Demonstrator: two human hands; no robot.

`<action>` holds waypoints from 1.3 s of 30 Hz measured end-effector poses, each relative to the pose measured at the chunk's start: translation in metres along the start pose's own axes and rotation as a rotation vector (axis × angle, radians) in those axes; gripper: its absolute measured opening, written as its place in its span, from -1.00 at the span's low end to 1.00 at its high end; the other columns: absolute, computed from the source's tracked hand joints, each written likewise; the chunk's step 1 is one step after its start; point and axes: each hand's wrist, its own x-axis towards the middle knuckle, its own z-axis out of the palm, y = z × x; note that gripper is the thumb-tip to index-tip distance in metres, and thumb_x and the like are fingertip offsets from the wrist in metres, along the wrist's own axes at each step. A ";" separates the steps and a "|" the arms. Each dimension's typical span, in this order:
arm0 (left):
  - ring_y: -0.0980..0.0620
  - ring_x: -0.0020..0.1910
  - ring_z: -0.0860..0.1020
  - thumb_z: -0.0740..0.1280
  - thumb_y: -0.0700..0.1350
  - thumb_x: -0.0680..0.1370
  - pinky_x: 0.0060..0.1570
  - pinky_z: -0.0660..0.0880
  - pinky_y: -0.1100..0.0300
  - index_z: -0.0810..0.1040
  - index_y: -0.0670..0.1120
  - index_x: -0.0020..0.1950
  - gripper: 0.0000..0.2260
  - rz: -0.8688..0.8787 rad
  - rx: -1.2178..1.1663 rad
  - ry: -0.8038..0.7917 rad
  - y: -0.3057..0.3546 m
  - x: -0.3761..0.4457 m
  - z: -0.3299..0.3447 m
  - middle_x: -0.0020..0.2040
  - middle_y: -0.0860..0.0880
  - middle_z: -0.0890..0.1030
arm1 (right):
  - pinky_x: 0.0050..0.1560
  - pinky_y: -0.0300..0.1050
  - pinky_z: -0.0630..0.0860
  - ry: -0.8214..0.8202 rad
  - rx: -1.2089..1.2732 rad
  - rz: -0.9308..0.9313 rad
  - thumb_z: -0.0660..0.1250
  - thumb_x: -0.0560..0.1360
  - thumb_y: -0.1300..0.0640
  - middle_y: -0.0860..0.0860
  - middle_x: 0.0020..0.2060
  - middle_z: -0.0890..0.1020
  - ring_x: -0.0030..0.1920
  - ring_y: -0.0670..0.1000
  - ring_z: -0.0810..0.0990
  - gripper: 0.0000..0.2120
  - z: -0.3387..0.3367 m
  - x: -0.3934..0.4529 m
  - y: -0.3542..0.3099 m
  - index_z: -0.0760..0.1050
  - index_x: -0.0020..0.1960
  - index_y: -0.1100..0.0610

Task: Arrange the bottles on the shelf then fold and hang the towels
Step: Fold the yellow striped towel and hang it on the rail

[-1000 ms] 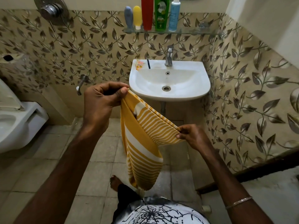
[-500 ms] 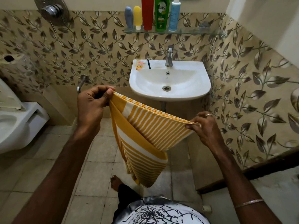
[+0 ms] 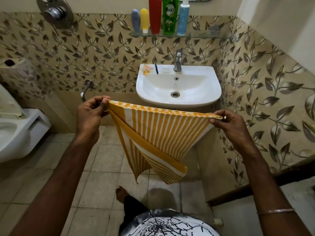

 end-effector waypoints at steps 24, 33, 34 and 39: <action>-0.01 0.03 0.61 0.33 -0.11 0.61 -0.02 0.62 0.09 0.63 -0.01 0.06 -0.91 -0.031 -0.011 0.007 -0.016 0.009 0.014 -0.01 0.01 0.65 | -0.10 -0.14 0.56 0.024 0.081 0.041 0.38 0.53 0.26 -0.03 -0.22 0.66 -0.16 -0.07 0.63 -0.93 -0.008 0.000 -0.021 0.62 -0.11 0.15; -0.01 0.05 0.60 0.34 -0.13 0.61 -0.04 0.61 0.14 0.62 -0.07 0.15 -0.85 -0.054 0.013 0.043 -0.015 0.015 0.017 -0.03 0.03 0.64 | -0.23 -0.05 0.68 -0.302 -0.123 -0.039 0.48 0.41 0.42 0.07 -0.12 0.66 -0.11 0.02 0.69 -0.65 -0.014 -0.007 -0.031 0.57 0.06 0.05; -0.02 0.07 0.60 0.34 -0.13 0.61 -0.02 0.60 0.13 0.61 -0.08 0.17 -0.84 -0.057 0.018 0.035 -0.015 0.017 0.017 -0.02 0.03 0.64 | -0.24 -0.04 0.68 -0.347 -0.183 -0.044 0.47 0.42 0.41 0.11 -0.10 0.64 -0.11 0.04 0.68 -0.63 -0.014 -0.005 -0.030 0.57 0.09 0.03; 0.07 0.01 0.57 0.35 -0.15 0.60 0.00 0.54 0.14 0.62 -0.09 0.16 -0.84 -0.019 0.089 0.009 -0.017 0.017 0.021 -0.05 0.08 0.62 | -0.18 -0.14 0.53 -0.409 -0.511 -0.139 0.46 0.45 0.29 -0.02 -0.10 0.57 -0.15 -0.04 0.58 -0.38 -0.011 0.007 -0.031 0.43 0.26 -0.35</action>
